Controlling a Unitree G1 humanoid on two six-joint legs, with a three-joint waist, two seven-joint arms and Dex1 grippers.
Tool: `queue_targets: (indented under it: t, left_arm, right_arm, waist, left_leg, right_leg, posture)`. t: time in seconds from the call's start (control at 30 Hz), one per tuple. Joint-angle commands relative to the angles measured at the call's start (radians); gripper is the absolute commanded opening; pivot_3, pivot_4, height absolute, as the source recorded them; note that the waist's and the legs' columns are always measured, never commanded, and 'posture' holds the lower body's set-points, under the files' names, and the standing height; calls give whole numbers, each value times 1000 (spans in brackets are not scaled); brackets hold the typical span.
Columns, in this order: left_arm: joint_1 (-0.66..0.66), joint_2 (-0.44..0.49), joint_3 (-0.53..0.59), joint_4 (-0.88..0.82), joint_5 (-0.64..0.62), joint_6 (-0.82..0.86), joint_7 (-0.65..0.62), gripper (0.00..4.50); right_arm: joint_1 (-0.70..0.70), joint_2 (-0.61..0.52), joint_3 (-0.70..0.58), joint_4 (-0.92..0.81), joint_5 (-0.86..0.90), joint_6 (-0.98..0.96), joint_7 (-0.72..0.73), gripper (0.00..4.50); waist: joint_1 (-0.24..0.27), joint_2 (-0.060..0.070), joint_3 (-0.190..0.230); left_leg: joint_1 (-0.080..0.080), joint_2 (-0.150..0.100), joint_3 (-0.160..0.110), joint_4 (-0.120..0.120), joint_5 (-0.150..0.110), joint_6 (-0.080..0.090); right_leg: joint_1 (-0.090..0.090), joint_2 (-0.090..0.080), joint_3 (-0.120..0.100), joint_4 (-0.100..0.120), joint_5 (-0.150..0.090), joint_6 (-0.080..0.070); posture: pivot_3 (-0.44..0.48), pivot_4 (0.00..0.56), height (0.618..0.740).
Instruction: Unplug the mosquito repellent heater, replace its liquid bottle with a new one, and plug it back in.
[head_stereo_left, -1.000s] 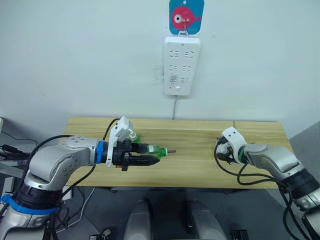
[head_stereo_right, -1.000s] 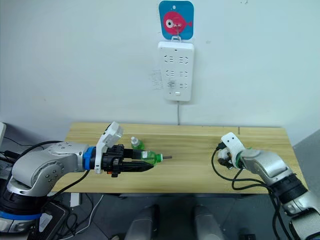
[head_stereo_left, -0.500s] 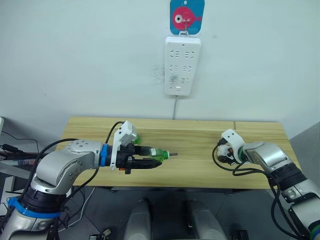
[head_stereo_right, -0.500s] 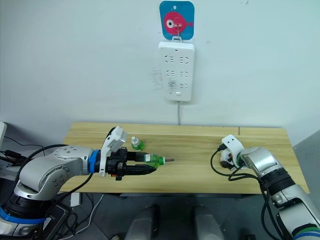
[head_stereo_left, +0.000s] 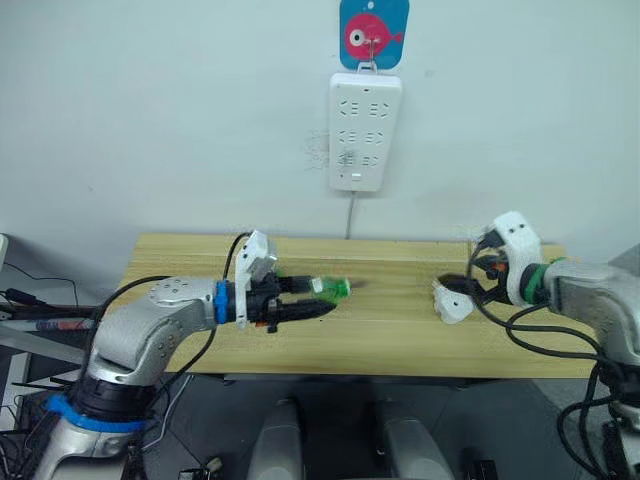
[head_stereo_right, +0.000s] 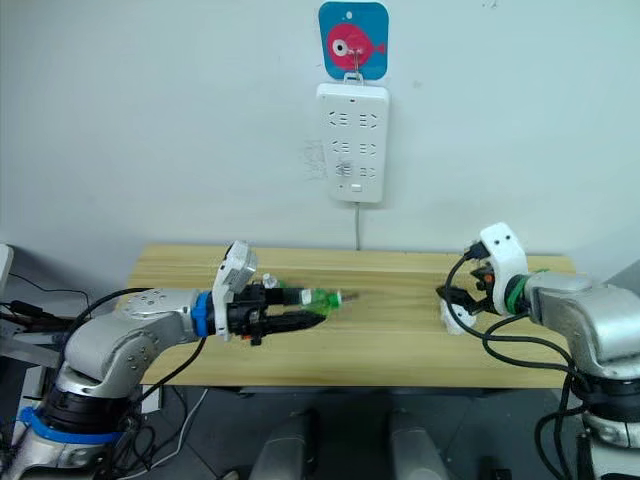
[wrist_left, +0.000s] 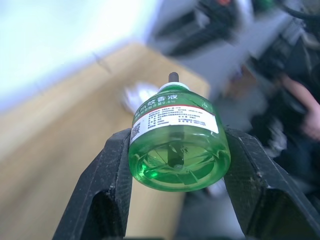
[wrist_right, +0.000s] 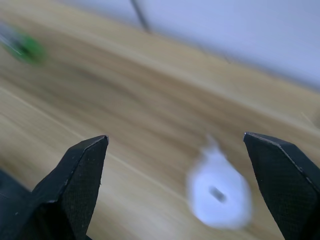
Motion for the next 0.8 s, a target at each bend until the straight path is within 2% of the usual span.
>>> queue_targets:
  t: [0.03,0.13,0.2,0.27,0.43,0.8]
  left_arm:
    - [-10,-80,-12,0,100,-191,55,2220]
    - [-14,-145,-36,24,164,-302,73,2220]
    - [-21,-184,-44,43,193,-359,93,2220]
    - [-26,-211,-46,56,208,-384,106,2220]
    - [-23,-231,-70,59,193,-375,88,2220]
    - [-28,-273,-83,64,210,-394,126,2220]
  right_arm:
    - [19,248,-194,-155,162,65,-88,4500]
    - [2,488,-277,-195,238,156,-182,4500]
    - [-4,609,-276,-211,252,143,-256,4500]
    - [-13,679,-259,-201,282,111,-322,4500]
    - [-16,714,-180,-126,372,8,-462,4500]
    - [31,583,22,4,711,-207,-699,4500]
  waist:
    - [-2,1,0]
    - [-3,1,-1]
    - [-6,2,-1]
    - [-7,2,-1]
    - [-19,2,-1]
    - [-29,2,-1]
  left_leg:
    - [0,0,1,-1,0,0]
    - [0,0,2,0,0,0]
    - [0,0,3,0,0,0]
    - [0,-1,4,1,0,0]
    - [0,-2,3,2,0,0]
    - [0,-2,3,1,0,0]
  right_leg:
    - [0,0,1,0,1,-1]
    - [-1,0,2,1,2,-3]
    - [-1,-1,2,1,3,-3]
    - [-1,-2,3,1,3,-2]
    - [-1,-2,3,1,3,1]
    - [-1,-1,3,1,3,0]
  posture:
    - [-30,226,740]
    - [-38,223,740]
    - [-41,222,740]
    - [-44,219,740]
    - [-34,216,740]
    - [-23,213,740]
